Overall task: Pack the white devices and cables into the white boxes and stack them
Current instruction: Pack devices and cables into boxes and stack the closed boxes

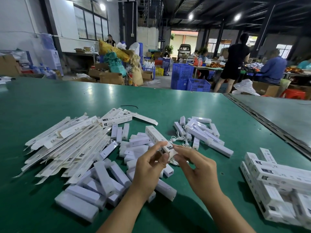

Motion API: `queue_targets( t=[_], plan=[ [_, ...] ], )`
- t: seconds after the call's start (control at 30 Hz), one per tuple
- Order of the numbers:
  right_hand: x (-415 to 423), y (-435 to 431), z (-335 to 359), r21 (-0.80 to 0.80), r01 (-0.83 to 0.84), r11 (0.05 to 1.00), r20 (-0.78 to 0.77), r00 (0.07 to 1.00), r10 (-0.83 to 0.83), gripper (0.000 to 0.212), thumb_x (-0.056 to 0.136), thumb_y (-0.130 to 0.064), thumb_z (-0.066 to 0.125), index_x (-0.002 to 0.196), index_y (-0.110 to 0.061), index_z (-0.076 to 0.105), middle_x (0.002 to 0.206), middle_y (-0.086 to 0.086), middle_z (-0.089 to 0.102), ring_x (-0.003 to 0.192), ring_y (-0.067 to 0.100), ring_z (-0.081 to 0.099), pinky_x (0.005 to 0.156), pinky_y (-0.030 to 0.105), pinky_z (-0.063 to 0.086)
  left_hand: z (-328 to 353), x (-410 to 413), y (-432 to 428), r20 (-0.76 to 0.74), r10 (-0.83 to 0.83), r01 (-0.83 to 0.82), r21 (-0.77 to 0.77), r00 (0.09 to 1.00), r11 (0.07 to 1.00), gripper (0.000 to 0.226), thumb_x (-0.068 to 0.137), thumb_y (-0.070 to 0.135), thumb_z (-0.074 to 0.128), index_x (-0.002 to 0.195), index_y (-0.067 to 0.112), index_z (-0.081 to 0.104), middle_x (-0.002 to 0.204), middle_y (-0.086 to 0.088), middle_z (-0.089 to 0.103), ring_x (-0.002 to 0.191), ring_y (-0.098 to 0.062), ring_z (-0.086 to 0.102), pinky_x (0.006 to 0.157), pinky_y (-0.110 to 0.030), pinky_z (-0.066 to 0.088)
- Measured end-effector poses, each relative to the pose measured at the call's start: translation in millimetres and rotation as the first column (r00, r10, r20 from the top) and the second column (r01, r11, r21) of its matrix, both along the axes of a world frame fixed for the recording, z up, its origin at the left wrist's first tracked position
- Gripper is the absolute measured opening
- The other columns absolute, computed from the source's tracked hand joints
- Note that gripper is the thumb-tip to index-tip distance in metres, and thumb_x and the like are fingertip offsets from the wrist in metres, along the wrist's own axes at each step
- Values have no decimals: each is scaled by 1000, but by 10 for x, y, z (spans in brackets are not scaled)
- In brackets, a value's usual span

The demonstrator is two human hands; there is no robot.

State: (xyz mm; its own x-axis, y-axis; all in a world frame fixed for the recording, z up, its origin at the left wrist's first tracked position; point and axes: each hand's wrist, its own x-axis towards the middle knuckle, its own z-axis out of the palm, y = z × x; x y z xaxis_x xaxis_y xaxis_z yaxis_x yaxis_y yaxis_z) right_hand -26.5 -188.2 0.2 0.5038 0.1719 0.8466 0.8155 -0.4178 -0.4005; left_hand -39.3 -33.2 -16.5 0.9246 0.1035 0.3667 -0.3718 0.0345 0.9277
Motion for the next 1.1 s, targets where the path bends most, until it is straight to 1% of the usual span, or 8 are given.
queue_targets(
  t=[0.13, 0.3, 0.5, 0.6, 0.77, 0.9, 1.07, 1.1],
  plan=[
    [-10, 8, -11, 16, 68, 998, 64, 996, -69, 18, 82, -1, 72, 99, 0, 76, 106, 4, 73, 100, 8, 70, 85, 25, 57, 14, -36, -17, -1, -10, 10, 22, 1000, 1000, 51, 70, 75, 69, 117, 54, 65, 90, 12, 73, 87, -5, 68, 77, -20, 54],
    [-21, 24, 8, -4, 89, 996, 105, 990, -88, 14, 81, -2, 72, 94, -1, 77, 104, 6, 74, 94, 10, 71, 83, 23, 58, 6, -34, -8, -4, 15, -15, -28, 1000, 999, 49, 77, 42, 77, 124, 37, 63, 92, 11, 75, 86, -1, 69, 76, -17, 53],
    [-21, -13, 34, -42, 59, 997, 88, 995, -55, 13, 81, -6, 72, 92, -5, 78, 101, 2, 74, 91, 8, 71, 82, 21, 56, -13, -40, -11, -1, 44, -44, 15, 999, 999, 51, 74, 57, 73, 120, 37, 66, 96, 7, 74, 91, -10, 69, 77, -20, 53],
    [-12, -22, 42, -44, 20, 999, 64, 998, -17, 10, 81, -5, 74, 90, -5, 78, 97, 0, 74, 87, 8, 72, 79, 23, 57, -9, -51, -5, 38, 72, -75, 95, 997, 993, 41, 78, 61, 66, 115, 43, 64, 85, 15, 70, 79, -3, 65, 71, -14, 49],
    [-4, -30, 44, 25, -75, 997, -104, 992, 78, 8, 78, 0, 77, 84, -4, 76, 90, -3, 72, 81, 5, 70, 71, 22, 58, -19, -68, -12, 69, 92, -105, 206, 993, 973, 28, 84, 63, 55, 107, 46, 60, 63, 21, 57, 55, 1, 48, 55, -9, 38],
    [-15, 1, 44, 170, -93, 981, -336, 930, 147, 6, 77, -10, 79, 81, -10, 74, 79, -5, 71, 70, 15, 68, 66, 32, 58, -35, -43, -7, 94, 118, -139, 262, 989, 955, 30, 86, 63, 51, 106, 44, 60, 60, 21, 55, 52, 0, 45, 52, -10, 34],
    [-74, 64, 95, 322, -122, 939, -563, 773, 294, 13, 76, -30, 75, 83, -18, 73, 76, 6, 72, 71, 21, 70, 66, 36, 60, -73, -16, -20, 74, 47, -62, 217, 996, 974, 32, 88, 67, 47, 113, 49, 56, 78, 8, 64, 66, -21, 56, 63, -40, 52],
    [-84, 73, 109, 354, -122, 927, -587, 743, 322, 20, 75, -33, 75, 84, -15, 71, 77, 7, 71, 72, 21, 70, 63, 33, 59, -67, -15, -23, 72, 32, -45, 190, 997, 981, 34, 87, 70, 48, 113, 50, 56, 79, 10, 64, 68, -16, 57, 64, -38, 53]
  ],
)
